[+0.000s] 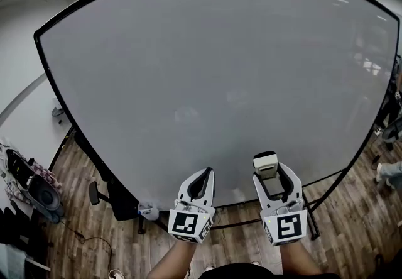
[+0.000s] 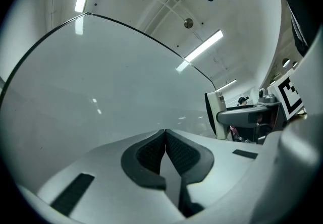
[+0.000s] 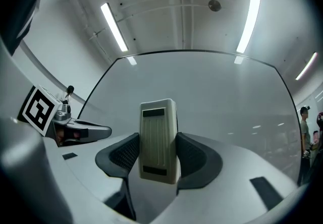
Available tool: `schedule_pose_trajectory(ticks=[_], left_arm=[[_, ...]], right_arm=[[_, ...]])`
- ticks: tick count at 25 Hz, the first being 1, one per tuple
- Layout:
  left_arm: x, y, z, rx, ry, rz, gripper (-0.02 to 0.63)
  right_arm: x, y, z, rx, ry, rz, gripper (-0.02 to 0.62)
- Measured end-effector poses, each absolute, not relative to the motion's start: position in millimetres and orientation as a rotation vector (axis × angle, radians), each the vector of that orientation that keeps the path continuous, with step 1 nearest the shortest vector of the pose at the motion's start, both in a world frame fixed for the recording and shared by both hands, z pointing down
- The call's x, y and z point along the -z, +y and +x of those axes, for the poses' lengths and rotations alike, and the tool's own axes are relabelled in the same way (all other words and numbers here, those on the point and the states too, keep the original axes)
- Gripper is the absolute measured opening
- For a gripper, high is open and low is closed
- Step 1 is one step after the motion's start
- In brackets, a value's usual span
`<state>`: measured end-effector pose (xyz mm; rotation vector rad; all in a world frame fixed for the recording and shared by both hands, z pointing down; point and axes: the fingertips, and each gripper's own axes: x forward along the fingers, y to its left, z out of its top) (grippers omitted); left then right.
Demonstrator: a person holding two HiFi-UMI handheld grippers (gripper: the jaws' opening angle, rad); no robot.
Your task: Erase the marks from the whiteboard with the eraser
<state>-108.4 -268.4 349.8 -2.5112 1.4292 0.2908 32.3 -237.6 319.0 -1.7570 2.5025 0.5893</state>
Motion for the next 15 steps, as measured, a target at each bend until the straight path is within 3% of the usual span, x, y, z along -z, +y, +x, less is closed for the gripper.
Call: schedule_pose_trajectory(ticks=[15], left_arm=[[-349, -273, -92, -0.306, 1.379, -2.542, 0.020]], right_arm=[[-312, -250, 36, -0.576, 2.420, -1.763, 0.253]])
